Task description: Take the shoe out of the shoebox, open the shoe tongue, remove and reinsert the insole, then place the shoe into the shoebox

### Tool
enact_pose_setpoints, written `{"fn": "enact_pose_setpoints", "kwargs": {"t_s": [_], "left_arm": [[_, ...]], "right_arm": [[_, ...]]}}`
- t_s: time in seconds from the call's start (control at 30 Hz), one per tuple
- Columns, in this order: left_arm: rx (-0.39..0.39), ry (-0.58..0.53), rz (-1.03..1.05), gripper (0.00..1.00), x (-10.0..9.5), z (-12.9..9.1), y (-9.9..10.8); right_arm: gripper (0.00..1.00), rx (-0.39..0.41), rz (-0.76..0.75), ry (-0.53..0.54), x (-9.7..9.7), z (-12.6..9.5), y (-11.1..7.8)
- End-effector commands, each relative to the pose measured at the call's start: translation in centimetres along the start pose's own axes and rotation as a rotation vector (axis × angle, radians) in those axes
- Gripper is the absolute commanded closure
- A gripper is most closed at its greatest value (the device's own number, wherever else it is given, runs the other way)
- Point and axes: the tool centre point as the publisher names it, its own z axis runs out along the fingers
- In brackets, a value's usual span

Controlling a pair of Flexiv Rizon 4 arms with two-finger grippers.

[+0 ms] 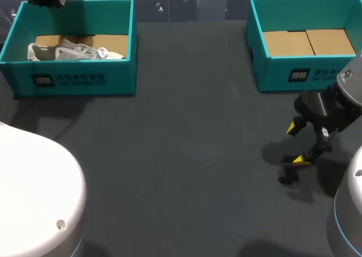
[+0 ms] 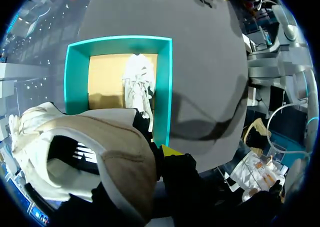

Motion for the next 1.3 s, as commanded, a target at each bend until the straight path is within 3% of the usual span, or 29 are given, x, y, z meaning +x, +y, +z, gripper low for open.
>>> {"fn": "enact_pose_setpoints", "kwargs": {"t_s": [0.03, 0.27, 0.47, 0.6, 0.7, 1.17, 1.3], "left_arm": [[0.05, 0.006, 0.053, 1.0, -1.5, 0.4, 1.4], [0.045, 0.005, 0.026, 1.0, -7.0, 2.6, 4.9], [0.077, -0.012, 0.056, 1.0, -9.2, 3.1, 6.2], [0.062, -0.068, 0.182, 1.0, -9.6, 3.4, 6.8], [-0.084, -0.146, 0.541, 1.0, -9.2, 3.9, 8.0], [-0.084, -0.146, 0.541, 1.0, -9.2, 3.9, 8.0], [-0.082, -0.162, 0.715, 1.0, -10.5, 4.0, 9.0]], "right_arm": [[0.0, 0.0, 0.0, -0.002, 0.1, 0.0, 0.0], [0.0, 0.0, 0.0, -0.002, 0.1, 0.0, 0.0], [0.0, 0.0, 0.0, -0.002, 0.1, 0.0, 0.0], [0.0, 0.0, 0.0, -0.002, 0.1, 0.0, 0.0], [0.0, 0.0, 0.0, -0.002, 0.1, 0.0, 0.0], [0.0, 0.0, 0.0, -0.002, 0.1, 0.0, 0.0], [0.0, 0.0, 0.0, -0.002, 0.1, 0.0, 0.0]]}}
